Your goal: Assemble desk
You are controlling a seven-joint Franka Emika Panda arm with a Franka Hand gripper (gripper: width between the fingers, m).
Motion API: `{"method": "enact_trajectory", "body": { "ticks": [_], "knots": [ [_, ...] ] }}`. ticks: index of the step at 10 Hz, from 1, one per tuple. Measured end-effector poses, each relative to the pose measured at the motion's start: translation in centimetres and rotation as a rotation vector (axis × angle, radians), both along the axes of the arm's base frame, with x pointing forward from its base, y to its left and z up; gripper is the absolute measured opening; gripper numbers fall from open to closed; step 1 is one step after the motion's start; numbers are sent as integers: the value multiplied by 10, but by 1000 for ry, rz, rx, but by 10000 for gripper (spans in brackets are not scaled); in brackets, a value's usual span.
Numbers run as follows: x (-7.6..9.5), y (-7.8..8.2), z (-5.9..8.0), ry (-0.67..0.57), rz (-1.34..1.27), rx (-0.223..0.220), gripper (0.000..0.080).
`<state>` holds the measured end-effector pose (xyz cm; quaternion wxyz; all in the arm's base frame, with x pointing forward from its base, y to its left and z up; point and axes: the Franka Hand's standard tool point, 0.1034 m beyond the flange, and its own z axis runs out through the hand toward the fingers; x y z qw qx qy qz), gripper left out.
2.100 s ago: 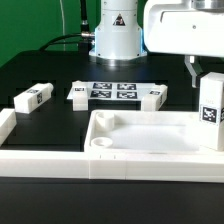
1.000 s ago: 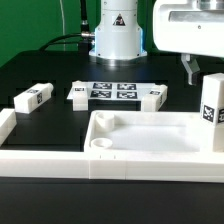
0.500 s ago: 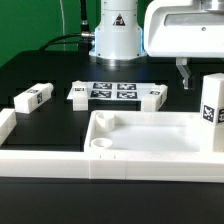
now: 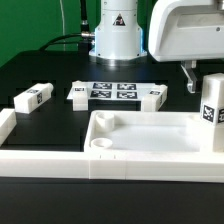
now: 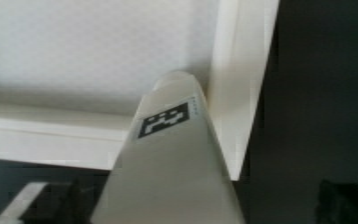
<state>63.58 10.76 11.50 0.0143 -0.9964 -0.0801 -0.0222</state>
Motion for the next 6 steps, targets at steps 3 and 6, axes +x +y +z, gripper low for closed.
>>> {"method": "enact_trajectory", "body": {
  "ticks": [3,6],
  "knots": [
    [2,-4,1,-15,267,-35,649],
    [2,-6,0,-16,325,-36,516]
  ]
}}
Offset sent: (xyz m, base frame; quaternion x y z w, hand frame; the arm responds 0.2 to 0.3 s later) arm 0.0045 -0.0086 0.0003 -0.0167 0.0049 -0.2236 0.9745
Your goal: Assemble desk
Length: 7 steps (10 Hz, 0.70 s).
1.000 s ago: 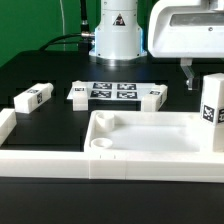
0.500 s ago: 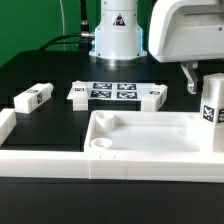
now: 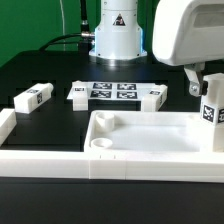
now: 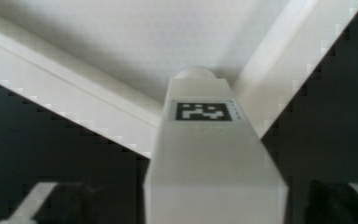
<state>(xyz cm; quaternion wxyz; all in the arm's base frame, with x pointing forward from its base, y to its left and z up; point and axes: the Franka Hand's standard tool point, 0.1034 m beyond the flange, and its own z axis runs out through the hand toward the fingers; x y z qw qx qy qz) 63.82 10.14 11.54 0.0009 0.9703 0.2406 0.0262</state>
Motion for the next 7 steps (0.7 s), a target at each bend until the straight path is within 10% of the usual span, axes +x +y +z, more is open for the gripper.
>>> {"method": "enact_trajectory", "body": {
  "ticks": [2,7],
  "knots": [
    [0,0,0,1,-5,0,289],
    [-2,2,-1,19,-277,48,289]
  ]
}}
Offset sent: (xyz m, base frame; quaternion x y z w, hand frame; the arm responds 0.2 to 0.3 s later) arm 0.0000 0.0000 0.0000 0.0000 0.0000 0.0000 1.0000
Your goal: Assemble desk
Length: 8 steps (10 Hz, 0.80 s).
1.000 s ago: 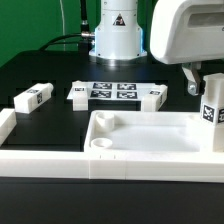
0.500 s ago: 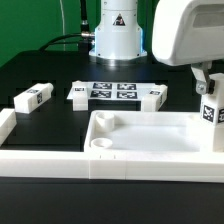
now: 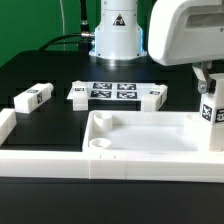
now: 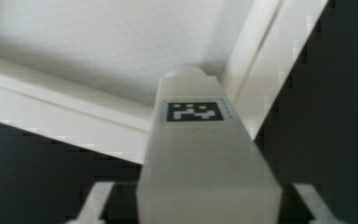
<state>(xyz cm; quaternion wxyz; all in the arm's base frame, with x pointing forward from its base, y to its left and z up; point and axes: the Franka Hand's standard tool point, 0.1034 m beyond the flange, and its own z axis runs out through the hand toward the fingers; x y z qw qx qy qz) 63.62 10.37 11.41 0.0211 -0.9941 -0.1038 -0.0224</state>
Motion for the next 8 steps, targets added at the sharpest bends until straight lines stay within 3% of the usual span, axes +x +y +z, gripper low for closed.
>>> {"method": "enact_trajectory", "body": {
  "ticks": [4,8],
  "knots": [
    [0,-5,-1,17,-456,55,290],
    [1,-6,-1,38,-712,69,290]
  ]
}}
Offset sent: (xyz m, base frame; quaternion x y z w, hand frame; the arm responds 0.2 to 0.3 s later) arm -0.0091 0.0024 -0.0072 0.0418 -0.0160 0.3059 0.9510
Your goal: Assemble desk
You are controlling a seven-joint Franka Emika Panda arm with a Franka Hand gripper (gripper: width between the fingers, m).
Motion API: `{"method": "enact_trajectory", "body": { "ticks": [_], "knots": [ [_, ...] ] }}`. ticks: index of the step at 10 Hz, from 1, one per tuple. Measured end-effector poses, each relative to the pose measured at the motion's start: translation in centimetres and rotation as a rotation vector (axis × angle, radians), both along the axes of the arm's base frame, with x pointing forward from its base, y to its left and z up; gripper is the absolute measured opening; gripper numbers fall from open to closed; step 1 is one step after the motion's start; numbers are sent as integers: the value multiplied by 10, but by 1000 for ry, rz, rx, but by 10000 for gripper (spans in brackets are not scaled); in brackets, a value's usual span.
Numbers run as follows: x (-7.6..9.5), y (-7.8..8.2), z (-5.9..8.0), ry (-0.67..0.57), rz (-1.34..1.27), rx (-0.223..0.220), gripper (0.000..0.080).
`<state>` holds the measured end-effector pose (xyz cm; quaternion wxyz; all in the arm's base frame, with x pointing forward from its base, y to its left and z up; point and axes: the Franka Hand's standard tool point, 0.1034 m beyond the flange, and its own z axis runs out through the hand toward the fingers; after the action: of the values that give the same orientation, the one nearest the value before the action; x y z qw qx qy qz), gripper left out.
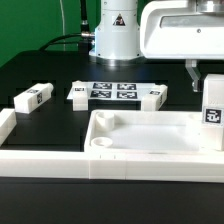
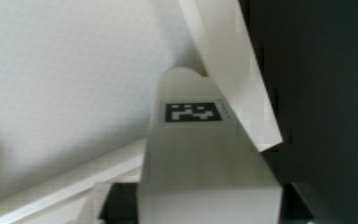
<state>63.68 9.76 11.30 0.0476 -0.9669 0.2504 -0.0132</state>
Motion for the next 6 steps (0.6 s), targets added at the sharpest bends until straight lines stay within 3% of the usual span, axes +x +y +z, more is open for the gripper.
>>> {"method": "enact_trajectory", "body": {
  "ticks": [4,6],
  "knots": [
    [0,0,0,16,-209,10,290],
    [-3,-1,-1,8,-430,43,290]
  ]
}}
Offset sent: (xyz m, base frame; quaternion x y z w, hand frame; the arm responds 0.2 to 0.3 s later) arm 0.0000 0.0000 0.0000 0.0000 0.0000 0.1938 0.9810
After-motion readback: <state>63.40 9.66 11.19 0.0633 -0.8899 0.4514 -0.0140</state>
